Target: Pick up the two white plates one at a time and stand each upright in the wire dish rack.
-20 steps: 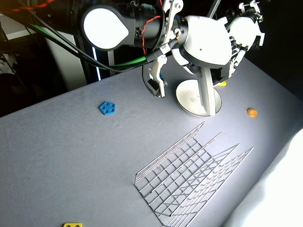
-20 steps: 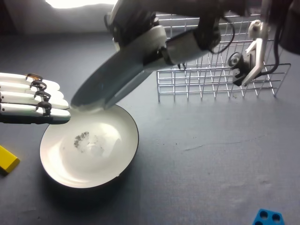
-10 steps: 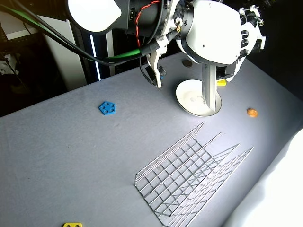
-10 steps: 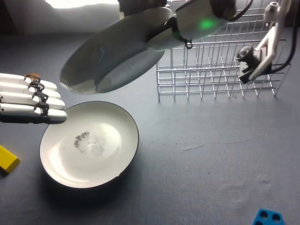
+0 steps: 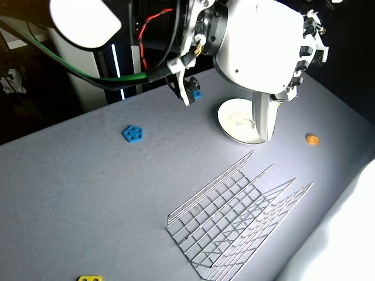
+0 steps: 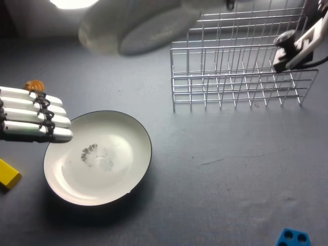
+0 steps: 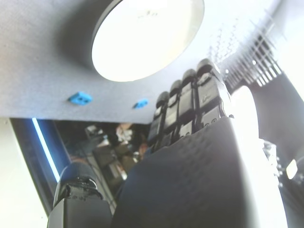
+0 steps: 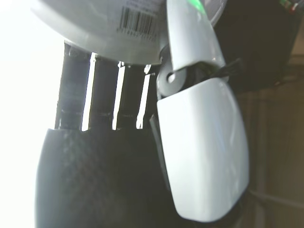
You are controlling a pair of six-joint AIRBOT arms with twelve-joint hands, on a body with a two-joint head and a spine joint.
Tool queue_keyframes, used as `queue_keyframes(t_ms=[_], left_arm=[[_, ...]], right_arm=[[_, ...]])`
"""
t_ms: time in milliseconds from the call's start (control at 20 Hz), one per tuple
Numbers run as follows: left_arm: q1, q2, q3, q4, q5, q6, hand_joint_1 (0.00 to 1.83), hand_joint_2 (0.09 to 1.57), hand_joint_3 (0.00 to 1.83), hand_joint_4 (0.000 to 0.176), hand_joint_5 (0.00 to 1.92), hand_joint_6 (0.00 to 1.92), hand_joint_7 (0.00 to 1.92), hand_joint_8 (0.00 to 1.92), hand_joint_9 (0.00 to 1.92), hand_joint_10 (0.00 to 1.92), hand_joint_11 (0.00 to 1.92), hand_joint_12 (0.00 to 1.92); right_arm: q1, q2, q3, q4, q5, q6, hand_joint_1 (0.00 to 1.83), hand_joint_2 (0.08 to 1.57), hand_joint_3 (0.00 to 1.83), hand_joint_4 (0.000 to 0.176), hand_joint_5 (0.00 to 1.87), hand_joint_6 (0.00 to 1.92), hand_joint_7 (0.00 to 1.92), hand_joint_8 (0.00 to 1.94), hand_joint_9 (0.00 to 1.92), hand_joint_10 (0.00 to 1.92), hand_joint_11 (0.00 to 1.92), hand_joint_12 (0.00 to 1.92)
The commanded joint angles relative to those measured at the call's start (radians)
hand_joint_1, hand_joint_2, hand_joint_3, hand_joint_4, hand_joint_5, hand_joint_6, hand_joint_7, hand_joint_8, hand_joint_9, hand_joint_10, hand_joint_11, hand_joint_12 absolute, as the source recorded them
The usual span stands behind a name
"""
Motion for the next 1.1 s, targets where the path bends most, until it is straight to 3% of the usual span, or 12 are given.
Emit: queue_keyframes(t_ms=[0, 450, 650, 1050], left_arm=[[0.003, 0.000, 0.005, -0.056, -0.032, 0.004, 0.00, 1.01, 0.00, 0.000, 0.00, 0.00, 0.00, 0.00, 0.00, 0.00, 0.00, 0.00], [0.020, -0.047, 0.014, -0.027, 0.043, 0.018, 0.00, 1.01, 0.00, 0.000, 0.00, 0.00, 0.00, 0.00, 0.00, 0.00, 0.00, 0.00], [0.017, -0.075, 0.031, -0.017, 0.068, 0.021, 0.00, 1.00, 0.00, 0.000, 0.00, 0.00, 0.00, 0.00, 0.00, 0.00, 0.00, 0.00], [0.016, -0.116, 0.064, -0.012, 0.100, 0.020, 0.00, 1.00, 0.00, 0.000, 0.00, 0.00, 0.00, 0.00, 0.00, 0.00, 0.00, 0.00]], right_arm=[[0.004, 0.010, 0.001, 0.029, 0.165, 0.024, 1.38, 1.10, 0.00, 0.000, 0.95, 1.05, 1.04, 0.87, 0.94, 1.06, 0.82, 1.05], [-0.020, 0.051, 0.059, 0.208, 0.123, 0.044, 1.38, 1.09, 0.00, 0.000, 0.97, 1.05, 1.06, 0.80, 0.94, 1.05, 0.84, 1.01], [-0.020, 0.056, 0.062, 0.207, 0.085, 0.029, 1.37, 1.11, 0.00, 0.000, 0.92, 1.10, 1.02, 0.91, 0.90, 1.10, 0.80, 1.05], [-0.060, 0.066, 0.099, 0.207, 0.103, 0.056, 1.38, 1.10, 0.00, 0.000, 0.95, 1.06, 1.04, 0.89, 0.90, 1.08, 0.80, 1.06]])
